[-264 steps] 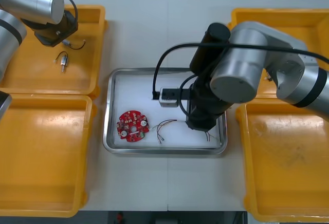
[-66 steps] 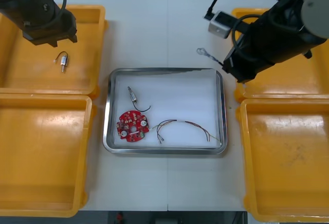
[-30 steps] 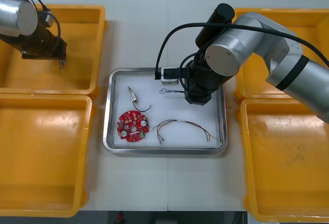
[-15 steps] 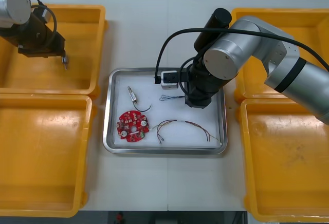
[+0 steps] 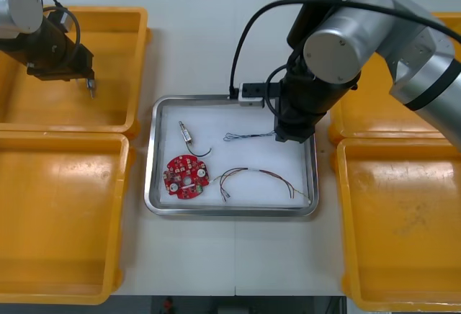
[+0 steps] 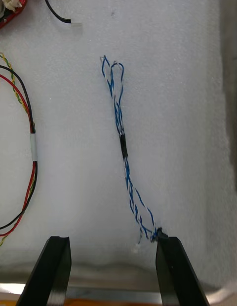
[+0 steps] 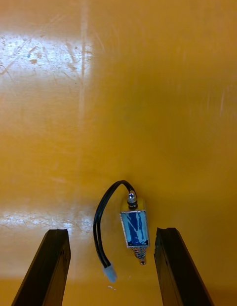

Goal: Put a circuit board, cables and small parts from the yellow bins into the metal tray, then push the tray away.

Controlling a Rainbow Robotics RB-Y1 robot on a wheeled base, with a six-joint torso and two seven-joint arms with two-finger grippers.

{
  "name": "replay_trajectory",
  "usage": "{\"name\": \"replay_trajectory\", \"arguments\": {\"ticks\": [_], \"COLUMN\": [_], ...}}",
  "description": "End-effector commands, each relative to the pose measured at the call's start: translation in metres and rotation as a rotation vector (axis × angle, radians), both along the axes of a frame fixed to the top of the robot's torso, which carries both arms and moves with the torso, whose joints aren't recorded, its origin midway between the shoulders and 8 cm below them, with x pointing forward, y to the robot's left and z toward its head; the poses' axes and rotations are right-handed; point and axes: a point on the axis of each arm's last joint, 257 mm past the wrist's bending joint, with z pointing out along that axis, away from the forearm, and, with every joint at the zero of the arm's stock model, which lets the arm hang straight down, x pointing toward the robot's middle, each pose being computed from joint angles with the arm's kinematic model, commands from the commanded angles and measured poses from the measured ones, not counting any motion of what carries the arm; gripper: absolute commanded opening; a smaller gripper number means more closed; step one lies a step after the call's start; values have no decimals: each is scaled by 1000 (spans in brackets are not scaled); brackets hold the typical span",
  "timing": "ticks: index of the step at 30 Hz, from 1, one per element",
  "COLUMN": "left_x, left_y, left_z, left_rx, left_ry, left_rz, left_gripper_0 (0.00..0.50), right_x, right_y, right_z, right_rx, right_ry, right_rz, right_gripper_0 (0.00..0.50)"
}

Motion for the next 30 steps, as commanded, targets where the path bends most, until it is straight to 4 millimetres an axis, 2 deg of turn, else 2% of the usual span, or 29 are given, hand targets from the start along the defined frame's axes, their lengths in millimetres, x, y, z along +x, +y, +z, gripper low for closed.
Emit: {"name": "replay_trajectory", "arguments": {"ticks": [1,6,11,12,17,21,30], "left_x": [16,17,15,15,13,10,7], "left_y": [-18,-21,-21,-21,-20,-19,-14], "left_z": [21,13,7,7,-4,-10,-20], "left_rx": [-22,-46,-41,-37,-12,-8,-5], "left_ry": [-61,-72,-63,-64,-53,-43,-37], "left_rz": [-24,-25,-34,-35,-44,-43,-42], "left_gripper_0": [500,500,500,500,500,500,500], "right_x": [5,-5,-15,-17,-29,-32,-52], "right_y": [-20,-51,-94,-98,-143,-170,-225], "right_z": [62,82,97,98,105,114,108], "right_rx": [71,128,180,186,222,275,372], "right_ry": [-54,-33,-24,-23,-16,-61,-92], "right_rz": [-138,-301,-485,-504,-698,-830,-1122], "right_gripper_0": [500,500,500,500,500,500,500]}}
